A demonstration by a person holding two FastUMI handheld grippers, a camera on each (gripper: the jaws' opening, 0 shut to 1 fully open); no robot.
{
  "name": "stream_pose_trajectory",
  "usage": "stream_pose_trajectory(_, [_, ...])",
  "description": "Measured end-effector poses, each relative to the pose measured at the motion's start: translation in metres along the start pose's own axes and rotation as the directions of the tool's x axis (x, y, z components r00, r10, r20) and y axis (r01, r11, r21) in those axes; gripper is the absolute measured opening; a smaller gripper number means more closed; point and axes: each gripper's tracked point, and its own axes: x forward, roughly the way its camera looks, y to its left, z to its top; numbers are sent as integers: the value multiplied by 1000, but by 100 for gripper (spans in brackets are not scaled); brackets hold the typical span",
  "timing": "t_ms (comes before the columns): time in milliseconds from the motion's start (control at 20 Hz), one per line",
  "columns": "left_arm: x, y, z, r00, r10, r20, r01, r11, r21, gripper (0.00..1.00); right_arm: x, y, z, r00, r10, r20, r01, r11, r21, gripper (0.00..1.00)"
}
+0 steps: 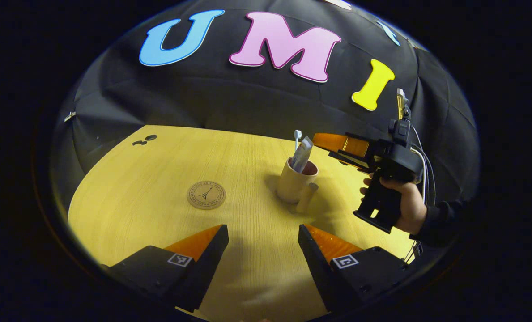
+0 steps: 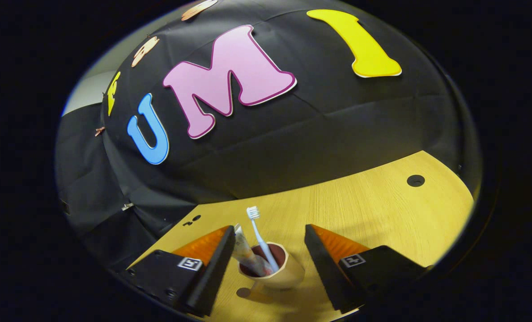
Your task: Put the toothbrush and toothpaste on the desktop into the cup, then pick up the cup and place it on the coaster on the desktop.
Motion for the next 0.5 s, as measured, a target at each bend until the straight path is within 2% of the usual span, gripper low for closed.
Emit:
stream_pose_trajectory(200, [-7,12,-7,1000,31,-2,-31,999,-36,98,-16,9,-12,993,-44,-107,37,997,-72,98])
stream_pose_trajectory(300, [-10,16,-12,1000,26,-13,-27,998,-55,98,-18,10,-17,982,-91,-167,71,990,-122,98])
stream_pose_trajectory(500, [-17,33,-14,999,41,-9,-42,998,-52,98,-20,24,-23,960,-105,-260,71,988,-136,98])
